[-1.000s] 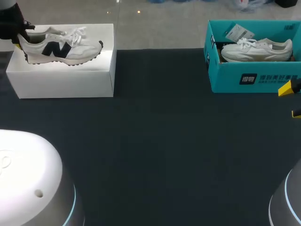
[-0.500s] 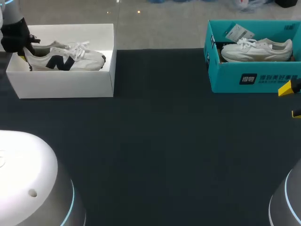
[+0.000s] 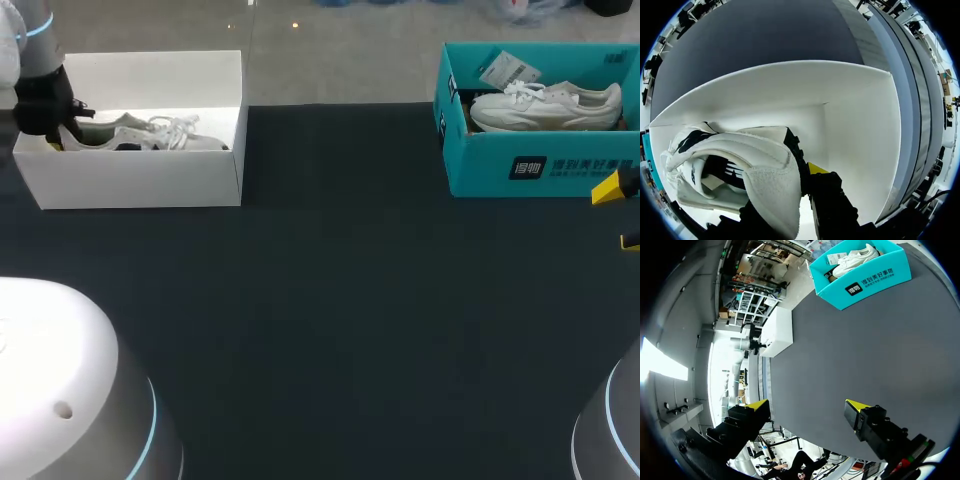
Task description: Take the shoe out of the shoebox, open the shoe tongue, remove and reinsert the insole, then place the shoe into the shoebox
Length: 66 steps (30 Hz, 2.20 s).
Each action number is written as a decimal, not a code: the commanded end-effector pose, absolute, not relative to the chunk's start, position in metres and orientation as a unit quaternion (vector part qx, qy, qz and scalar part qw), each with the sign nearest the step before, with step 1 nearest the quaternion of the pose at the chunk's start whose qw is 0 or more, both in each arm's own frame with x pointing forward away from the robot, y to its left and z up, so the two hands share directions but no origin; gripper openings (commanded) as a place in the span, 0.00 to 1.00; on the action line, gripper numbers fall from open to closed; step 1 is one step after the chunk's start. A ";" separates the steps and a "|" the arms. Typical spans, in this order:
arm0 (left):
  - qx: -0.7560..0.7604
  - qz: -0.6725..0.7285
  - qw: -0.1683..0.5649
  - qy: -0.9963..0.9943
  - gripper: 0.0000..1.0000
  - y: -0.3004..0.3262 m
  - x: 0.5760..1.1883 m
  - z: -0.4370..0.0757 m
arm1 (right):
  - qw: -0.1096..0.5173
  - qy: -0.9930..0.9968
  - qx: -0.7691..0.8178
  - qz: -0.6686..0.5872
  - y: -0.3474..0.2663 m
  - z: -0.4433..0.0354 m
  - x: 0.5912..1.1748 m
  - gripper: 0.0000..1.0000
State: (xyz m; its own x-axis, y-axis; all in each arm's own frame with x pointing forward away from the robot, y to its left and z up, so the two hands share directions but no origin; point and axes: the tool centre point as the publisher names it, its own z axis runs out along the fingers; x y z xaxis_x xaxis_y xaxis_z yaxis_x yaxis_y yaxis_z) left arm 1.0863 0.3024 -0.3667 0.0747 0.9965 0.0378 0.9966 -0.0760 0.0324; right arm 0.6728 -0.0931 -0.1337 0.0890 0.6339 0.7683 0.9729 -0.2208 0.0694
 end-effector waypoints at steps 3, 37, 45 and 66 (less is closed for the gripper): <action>-0.735 -0.024 0.003 -0.677 0.00 0.302 1.089 -0.380 | 0.240 -0.575 -0.698 -0.352 -0.093 -0.134 0.672 1.00; -0.716 -0.038 0.006 -0.697 1.00 0.300 1.095 -0.348 | 0.240 -0.575 -0.698 -0.352 -0.093 -0.134 0.672 1.00; -0.681 -0.034 0.005 -0.731 1.00 0.297 1.098 -0.303 | 0.240 -0.575 -0.698 -0.352 -0.093 -0.134 0.672 1.00; -0.679 0.001 -0.025 -0.734 1.00 0.287 1.073 -0.180 | 0.240 -0.575 -0.698 -0.352 -0.093 -0.134 0.672 1.00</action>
